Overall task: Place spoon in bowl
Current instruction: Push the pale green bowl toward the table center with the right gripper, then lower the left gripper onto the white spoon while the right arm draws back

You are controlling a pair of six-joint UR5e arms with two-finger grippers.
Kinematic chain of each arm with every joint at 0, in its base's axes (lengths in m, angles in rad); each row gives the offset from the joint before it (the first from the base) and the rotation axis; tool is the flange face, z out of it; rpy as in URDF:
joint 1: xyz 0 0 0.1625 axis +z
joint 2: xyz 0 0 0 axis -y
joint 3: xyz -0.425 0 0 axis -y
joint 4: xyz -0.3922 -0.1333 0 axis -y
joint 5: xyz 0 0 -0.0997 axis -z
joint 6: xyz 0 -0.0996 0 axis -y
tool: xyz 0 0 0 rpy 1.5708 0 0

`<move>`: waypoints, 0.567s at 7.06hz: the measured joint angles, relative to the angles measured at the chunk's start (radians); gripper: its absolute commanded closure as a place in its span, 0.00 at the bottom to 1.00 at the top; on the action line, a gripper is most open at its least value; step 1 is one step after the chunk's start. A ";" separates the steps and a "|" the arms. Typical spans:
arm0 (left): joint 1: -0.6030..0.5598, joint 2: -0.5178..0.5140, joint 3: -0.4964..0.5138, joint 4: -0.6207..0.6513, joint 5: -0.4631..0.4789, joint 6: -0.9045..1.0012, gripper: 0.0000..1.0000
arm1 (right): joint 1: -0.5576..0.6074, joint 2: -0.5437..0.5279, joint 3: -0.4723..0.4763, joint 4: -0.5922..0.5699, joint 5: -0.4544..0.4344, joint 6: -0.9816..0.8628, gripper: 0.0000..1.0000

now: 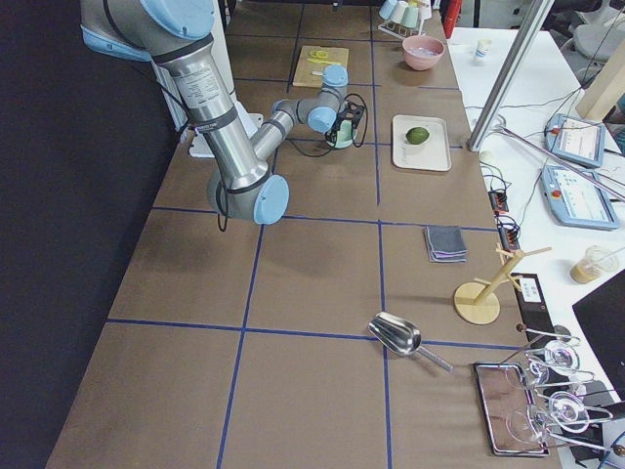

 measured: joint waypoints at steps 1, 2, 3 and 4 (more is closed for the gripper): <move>0.077 -0.013 0.000 -0.101 0.035 -0.149 0.01 | 0.043 -0.054 0.104 -0.036 0.031 -0.004 0.00; 0.174 -0.048 -0.002 -0.172 0.100 -0.311 0.01 | 0.120 -0.121 0.197 -0.060 0.101 -0.009 0.00; 0.291 -0.103 -0.004 -0.203 0.185 -0.455 0.02 | 0.218 -0.196 0.262 -0.070 0.194 -0.032 0.00; 0.410 -0.159 -0.004 -0.212 0.278 -0.555 0.05 | 0.305 -0.275 0.303 -0.072 0.270 -0.097 0.00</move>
